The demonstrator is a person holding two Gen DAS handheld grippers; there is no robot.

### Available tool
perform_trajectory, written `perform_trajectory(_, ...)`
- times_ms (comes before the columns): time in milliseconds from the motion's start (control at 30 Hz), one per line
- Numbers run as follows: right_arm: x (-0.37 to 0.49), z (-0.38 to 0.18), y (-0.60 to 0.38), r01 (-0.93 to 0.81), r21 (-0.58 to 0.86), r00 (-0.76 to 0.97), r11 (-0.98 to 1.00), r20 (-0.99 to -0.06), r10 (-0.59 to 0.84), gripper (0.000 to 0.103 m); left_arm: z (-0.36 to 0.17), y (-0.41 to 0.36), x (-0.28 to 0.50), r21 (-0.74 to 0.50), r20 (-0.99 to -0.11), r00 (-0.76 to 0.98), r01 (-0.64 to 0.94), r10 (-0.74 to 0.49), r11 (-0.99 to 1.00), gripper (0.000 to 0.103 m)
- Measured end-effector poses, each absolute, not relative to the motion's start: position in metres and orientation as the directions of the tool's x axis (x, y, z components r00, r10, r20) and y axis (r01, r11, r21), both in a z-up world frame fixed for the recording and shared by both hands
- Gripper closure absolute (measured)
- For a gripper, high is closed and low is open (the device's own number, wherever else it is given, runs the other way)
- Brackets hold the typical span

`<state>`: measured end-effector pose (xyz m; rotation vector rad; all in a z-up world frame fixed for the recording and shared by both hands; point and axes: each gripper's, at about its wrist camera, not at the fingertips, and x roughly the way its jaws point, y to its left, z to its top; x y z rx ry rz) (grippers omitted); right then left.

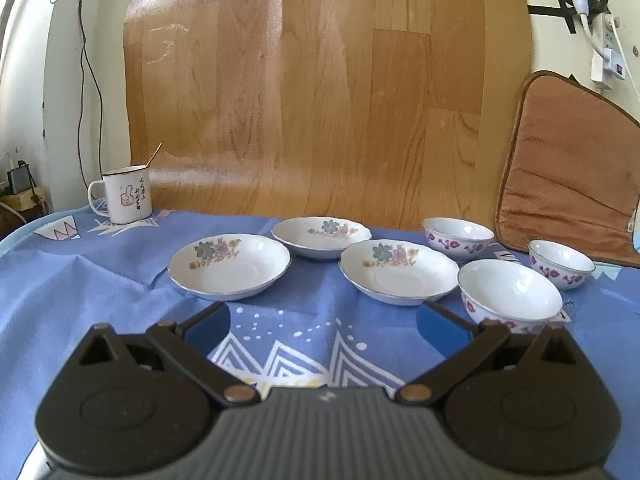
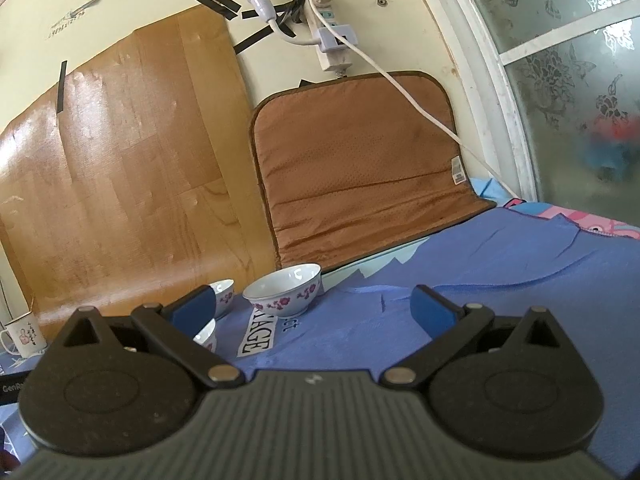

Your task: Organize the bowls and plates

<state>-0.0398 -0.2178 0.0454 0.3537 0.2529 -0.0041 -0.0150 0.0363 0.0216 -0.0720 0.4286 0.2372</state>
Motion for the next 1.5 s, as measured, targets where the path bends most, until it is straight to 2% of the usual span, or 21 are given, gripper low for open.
perform_trajectory(233, -0.0401, 0.0457, -0.2157, 0.033, 0.334, 0.969, 0.942, -0.243, 0.052, 0.0, 0.0222, 0.0332, -0.016, -0.024, -0.416, 0.891, -0.211, 0.183, 0.977, 0.0)
perform_trajectory(1033, -0.0396, 0.0444, -0.2155, 0.027, 0.334, 0.967, 0.942, -0.247, 0.06, 0.0, 0.0211, 0.0273, -0.0184, 0.007, -0.402, 0.896, -0.203, 0.189, 0.979, 0.0)
perform_trajectory(1500, -0.0368, 0.0442, -0.21, -0.022, 0.312, 0.954, 0.95, -0.278, 0.113, 0.001, 0.018, 0.0345, -0.0114, -0.046, -0.467, 0.875, -0.164, 0.124, 0.985, 0.0)
